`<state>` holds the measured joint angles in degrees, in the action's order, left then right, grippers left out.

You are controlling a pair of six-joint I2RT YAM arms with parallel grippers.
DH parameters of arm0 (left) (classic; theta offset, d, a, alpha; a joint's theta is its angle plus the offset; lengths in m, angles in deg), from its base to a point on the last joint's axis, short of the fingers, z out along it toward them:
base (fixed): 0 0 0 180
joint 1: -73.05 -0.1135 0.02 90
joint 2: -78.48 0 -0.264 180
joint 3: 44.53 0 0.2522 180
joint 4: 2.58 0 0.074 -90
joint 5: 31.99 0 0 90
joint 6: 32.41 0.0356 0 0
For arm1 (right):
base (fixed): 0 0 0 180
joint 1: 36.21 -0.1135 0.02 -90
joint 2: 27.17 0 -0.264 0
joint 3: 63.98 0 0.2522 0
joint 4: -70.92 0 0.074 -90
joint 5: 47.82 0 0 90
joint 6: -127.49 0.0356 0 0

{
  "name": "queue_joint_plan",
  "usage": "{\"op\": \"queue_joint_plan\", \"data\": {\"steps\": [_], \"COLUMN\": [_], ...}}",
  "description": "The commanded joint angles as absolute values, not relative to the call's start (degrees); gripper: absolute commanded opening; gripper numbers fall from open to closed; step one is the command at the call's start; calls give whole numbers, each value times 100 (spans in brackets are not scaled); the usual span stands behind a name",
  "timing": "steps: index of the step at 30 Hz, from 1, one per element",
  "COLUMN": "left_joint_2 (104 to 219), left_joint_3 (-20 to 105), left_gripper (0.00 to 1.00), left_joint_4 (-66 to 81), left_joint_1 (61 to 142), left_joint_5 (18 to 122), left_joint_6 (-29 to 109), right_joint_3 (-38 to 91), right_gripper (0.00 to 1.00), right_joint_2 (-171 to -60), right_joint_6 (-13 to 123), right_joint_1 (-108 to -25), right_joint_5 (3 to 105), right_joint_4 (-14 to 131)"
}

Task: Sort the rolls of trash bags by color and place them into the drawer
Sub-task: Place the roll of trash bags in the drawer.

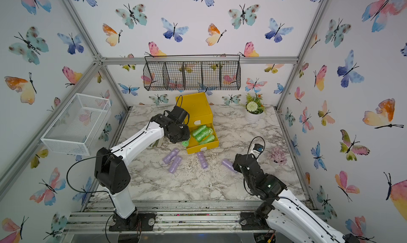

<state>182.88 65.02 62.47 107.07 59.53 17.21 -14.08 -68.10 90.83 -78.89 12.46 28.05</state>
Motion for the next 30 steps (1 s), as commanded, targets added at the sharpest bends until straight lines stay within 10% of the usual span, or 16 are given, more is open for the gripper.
{"op": "queue_joint_plan", "data": {"steps": [1,30], "left_joint_2": [18366,18913], "left_joint_3": [6473,6679], "left_gripper": [11,26], "left_joint_4": [6657,6032], "left_joint_1": [10768,10777], "left_joint_5": [5741,5333], "left_joint_6": [1452,1277], "right_joint_3": [-1498,-1421], "right_gripper": [58,58], "right_joint_2": [-6806,-6866], "right_joint_6": [9084,9057], "right_joint_1": [-7858,-7858], "right_joint_5": [1238,1201], "right_joint_4": [2813,2811]}}
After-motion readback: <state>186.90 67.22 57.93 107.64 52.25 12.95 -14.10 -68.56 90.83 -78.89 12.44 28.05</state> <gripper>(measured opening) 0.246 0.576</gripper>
